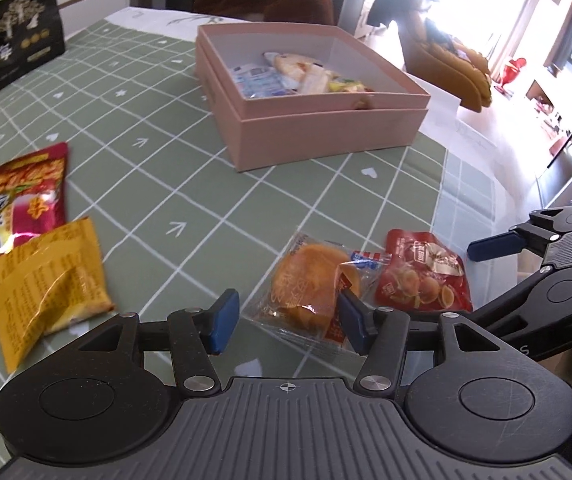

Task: Organize snacks
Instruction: 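Grasp the wrapped bread roll with the left tool while the right tool reaches toward the red pouch, then grasp the red quail-egg pouch with the right tool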

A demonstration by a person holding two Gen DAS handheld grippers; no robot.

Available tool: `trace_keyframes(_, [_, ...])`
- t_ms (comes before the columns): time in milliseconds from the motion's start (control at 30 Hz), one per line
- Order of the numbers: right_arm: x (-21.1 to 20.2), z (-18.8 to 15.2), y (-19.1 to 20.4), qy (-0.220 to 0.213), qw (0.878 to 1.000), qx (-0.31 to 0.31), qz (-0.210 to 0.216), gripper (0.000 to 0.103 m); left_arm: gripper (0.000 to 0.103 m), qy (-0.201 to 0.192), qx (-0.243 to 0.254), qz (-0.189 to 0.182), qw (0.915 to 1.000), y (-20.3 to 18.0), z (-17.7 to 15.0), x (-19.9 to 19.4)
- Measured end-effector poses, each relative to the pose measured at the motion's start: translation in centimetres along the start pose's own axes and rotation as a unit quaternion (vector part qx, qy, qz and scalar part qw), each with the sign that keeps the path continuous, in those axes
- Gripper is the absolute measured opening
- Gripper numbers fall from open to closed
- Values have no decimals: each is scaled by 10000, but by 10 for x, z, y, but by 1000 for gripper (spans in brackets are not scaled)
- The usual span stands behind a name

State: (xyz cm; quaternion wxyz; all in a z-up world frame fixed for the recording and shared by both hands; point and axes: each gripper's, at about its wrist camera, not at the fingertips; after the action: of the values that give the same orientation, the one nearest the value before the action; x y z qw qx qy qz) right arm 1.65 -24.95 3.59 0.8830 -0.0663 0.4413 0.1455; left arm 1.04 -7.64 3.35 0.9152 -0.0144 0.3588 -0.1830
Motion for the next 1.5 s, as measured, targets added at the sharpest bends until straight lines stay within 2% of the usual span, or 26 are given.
trace_keyframes(233, [-2, -5, -4, -89, 9998, 122, -101, 98, 62, -77, 4, 88, 9999, 4, 1, 0])
trace_keyframes(300, [-2, -5, -4, -93, 9998, 122, -105, 99, 58, -165, -126, 194, 9996, 12, 2, -4])
trace_keyframes(400, [0, -5, -5, -90, 9998, 140, -116, 101, 58, -315, -201, -93, 9993, 19, 5, -12])
trace_keyframes(500, [0, -5, -5, -89, 9998, 137, -114, 102, 58, -374, 375, -480, 9974, 6, 9, -19])
trace_keyframes(567, [0, -5, -5, -89, 9998, 129, -106, 102, 58, -415, 878, -571, 9936, -8, 10, -21])
trace_keyframes(633, [0, -4, -6, -88, 9998, 122, -100, 103, 58, -348, 1244, -519, 9903, -19, 10, -16])
trace_keyframes(767, [-1, -5, -7, -89, 9999, 101, -89, 103, 61, -1, 1632, -467, 9855, -30, 4, 3])
trace_keyframes(833, [-1, -6, -8, -88, 9999, 101, -82, 103, 61, -21, 1762, -465, 9833, -31, 3, 4])
trace_keyframes(1033, [-3, -8, -9, -127, 9998, 125, -98, 103, 61, -102, 1651, -252, 9859, -21, 16, 10])
trace_keyframes(1133, [-3, -8, -8, -152, 9997, 129, -103, 103, 66, 118, 1631, -374, 9858, -20, 19, 22])
trace_keyframes(1233, [-4, -9, -8, -180, 9997, 130, -103, 103, 67, 222, 1517, -427, 9873, -19, 21, 30])
trace_keyframes(1400, [-5, -11, -8, -226, 9996, 151, -120, 103, 63, 388, 956, -573, 9930, -9, 18, 36])
trace_keyframes(1500, [-6, -10, -8, -207, 9996, 159, -123, 103, 60, 317, 662, -384, 9966, -2, 15, 28])
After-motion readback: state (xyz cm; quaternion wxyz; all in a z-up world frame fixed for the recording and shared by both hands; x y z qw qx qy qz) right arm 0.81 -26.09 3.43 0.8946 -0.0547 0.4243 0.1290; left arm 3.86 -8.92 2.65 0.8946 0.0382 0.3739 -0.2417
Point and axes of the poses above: each gripper's, at about its wrist camera, not at the fingertips, and x roughly the way its jaws point, y to its left, z to its top, and after that the axes turned 14 degrees about -y, right-handed
